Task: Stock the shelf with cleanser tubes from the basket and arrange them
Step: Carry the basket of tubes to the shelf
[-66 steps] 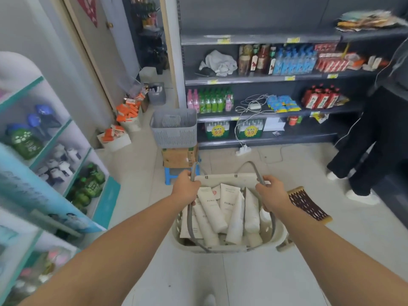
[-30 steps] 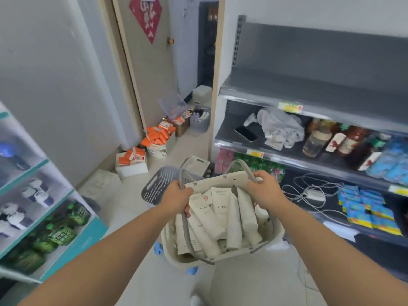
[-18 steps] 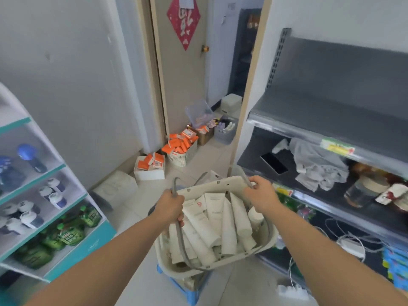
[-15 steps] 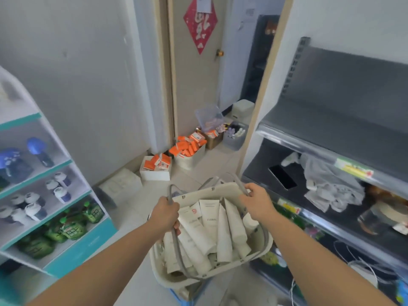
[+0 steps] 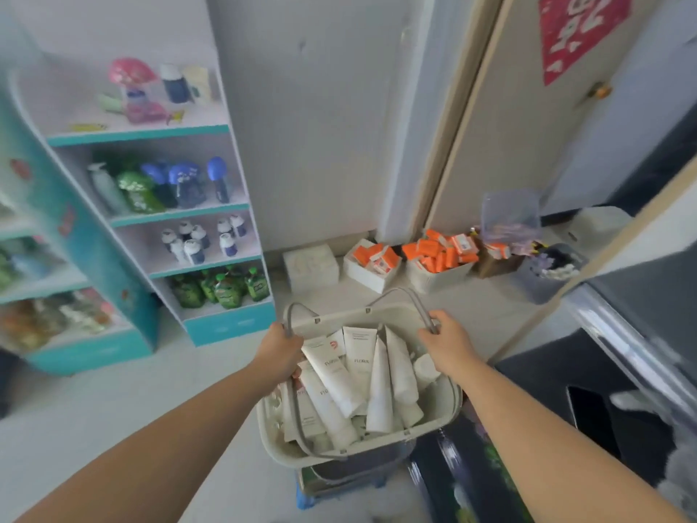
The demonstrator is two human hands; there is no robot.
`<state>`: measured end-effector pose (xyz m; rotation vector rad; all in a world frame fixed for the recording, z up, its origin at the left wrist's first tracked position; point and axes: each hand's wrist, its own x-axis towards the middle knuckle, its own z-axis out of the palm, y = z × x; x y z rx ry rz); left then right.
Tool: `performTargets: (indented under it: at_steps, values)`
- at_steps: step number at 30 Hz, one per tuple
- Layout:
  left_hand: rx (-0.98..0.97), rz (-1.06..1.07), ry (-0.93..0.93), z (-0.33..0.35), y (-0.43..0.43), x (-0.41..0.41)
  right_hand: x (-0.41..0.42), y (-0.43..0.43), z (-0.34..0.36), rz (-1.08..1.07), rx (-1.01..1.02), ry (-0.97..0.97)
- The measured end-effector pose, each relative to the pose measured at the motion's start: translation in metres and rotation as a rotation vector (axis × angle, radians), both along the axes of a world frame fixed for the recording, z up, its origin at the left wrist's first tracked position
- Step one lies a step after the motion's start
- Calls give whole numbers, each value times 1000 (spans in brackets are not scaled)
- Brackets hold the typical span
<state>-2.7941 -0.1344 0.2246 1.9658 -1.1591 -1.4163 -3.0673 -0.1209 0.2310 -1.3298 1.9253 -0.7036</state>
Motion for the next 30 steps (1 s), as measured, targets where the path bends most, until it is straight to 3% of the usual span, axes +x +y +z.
performTargets:
  at_steps: [8, 30]
  values:
    - [85, 49, -38, -13, -5, -11, -7, -27, -35, 71, 77, -48]
    - [75, 91, -70, -23, -38, -9, -19, -58, -54, 56, 119, -83]
